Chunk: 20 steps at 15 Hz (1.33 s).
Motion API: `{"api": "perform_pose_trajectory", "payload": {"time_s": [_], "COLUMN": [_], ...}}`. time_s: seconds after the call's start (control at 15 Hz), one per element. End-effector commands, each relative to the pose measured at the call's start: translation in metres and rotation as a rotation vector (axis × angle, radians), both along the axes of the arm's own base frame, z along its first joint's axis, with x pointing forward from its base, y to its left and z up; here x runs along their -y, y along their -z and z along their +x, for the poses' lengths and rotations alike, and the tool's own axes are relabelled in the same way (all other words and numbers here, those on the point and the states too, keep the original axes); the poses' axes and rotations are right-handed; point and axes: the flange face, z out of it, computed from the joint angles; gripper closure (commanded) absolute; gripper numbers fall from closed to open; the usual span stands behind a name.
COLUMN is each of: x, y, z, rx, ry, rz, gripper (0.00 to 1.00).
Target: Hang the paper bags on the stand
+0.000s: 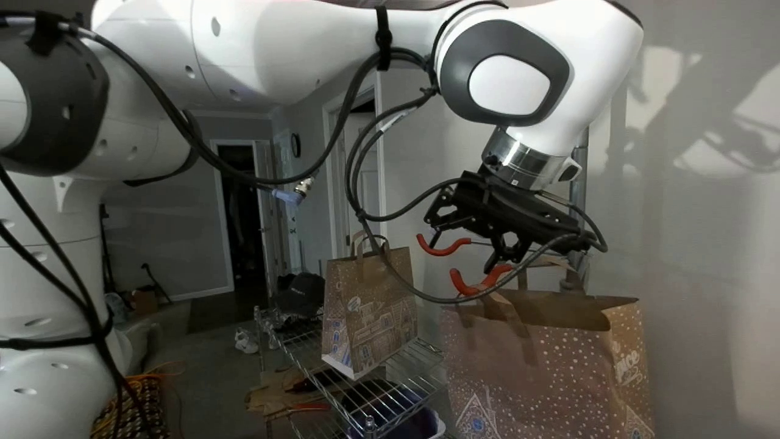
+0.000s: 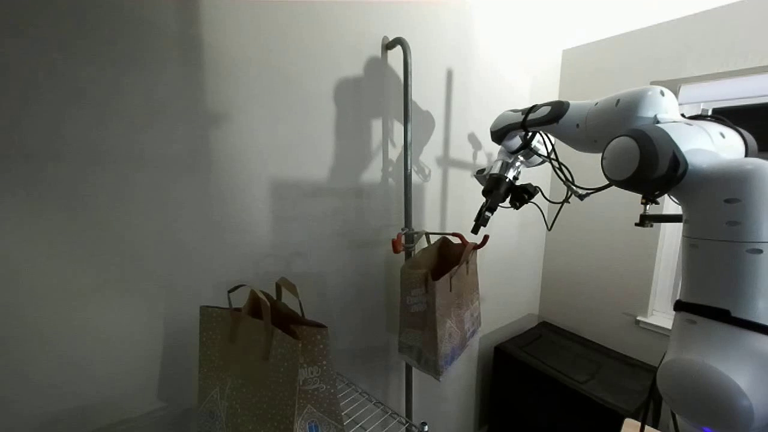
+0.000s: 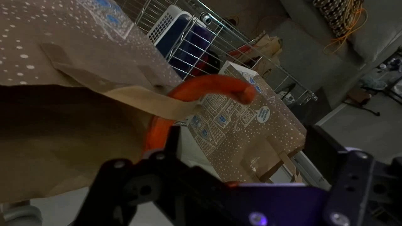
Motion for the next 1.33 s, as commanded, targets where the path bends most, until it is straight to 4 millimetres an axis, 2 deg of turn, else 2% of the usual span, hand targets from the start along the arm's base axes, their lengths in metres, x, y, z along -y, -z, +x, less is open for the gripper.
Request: {"api": "perform_pose_trajectory", "payload": {"time_s": [0.0, 0.4, 0.6, 0.73, 1.0, 1.27], "x": [-0.002, -0.016, -0.034, -0.054, -0.113, -0.192], "y": [-0.010, -0.041, -0.056, -0.063, -0.066, -0.056], "z": [-0.006, -0.024, -0.038, -0.051, -0.079, -0.101], "rx": [0.009, 0.140, 0.215, 0.258, 0.315, 0.324], "ry": [0.031, 0.068, 0.078, 0.078, 0.125, 0.144], "rz": [-0.024, -0.161, -0.241, -0.303, -0.424, -0.505], "gripper": [0.00, 0.00, 0.00, 0.00, 0.00, 0.00]}}
